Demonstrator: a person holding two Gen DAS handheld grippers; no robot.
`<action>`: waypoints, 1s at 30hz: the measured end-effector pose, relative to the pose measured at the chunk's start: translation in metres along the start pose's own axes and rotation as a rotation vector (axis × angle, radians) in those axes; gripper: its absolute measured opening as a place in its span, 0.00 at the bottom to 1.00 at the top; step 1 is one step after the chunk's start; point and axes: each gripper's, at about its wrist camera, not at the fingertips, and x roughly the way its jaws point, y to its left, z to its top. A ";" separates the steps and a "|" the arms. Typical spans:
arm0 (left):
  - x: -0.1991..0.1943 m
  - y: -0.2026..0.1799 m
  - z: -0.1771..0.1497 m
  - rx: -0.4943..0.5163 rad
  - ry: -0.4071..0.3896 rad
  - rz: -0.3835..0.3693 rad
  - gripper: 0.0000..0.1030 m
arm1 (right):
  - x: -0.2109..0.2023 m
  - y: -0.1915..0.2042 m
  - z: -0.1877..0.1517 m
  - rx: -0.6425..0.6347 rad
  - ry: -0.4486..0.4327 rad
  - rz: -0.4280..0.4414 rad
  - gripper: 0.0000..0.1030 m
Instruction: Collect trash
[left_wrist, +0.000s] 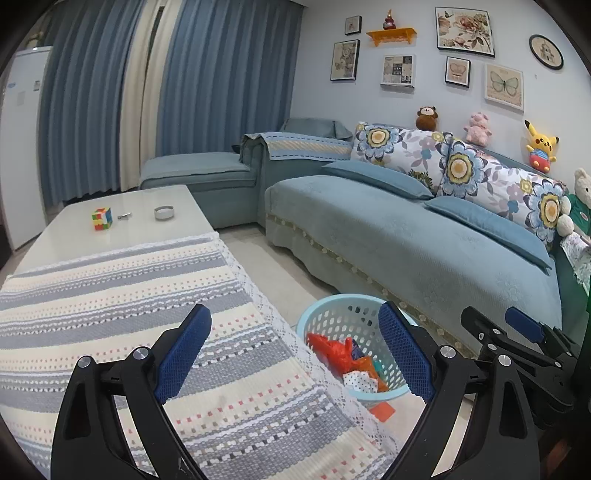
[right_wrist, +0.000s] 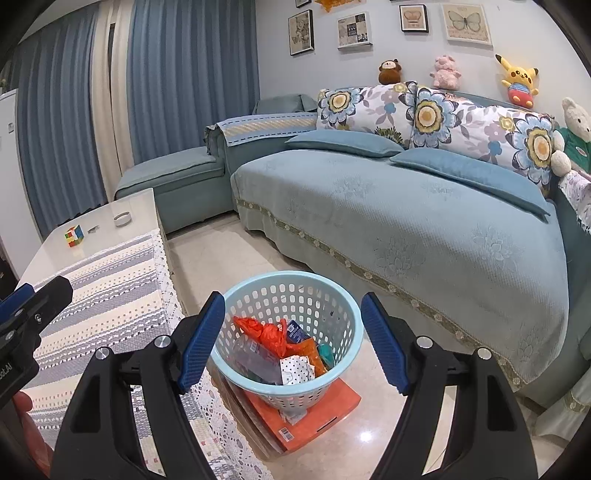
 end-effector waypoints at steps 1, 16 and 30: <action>0.000 0.000 0.000 0.000 0.000 0.000 0.87 | 0.000 0.000 0.000 0.000 0.000 0.000 0.70; 0.001 -0.001 0.001 0.001 0.001 0.004 0.87 | -0.001 0.003 -0.001 -0.012 -0.002 -0.006 0.70; -0.004 -0.004 0.001 0.020 -0.017 0.008 0.87 | -0.002 0.004 -0.002 -0.004 0.001 0.003 0.70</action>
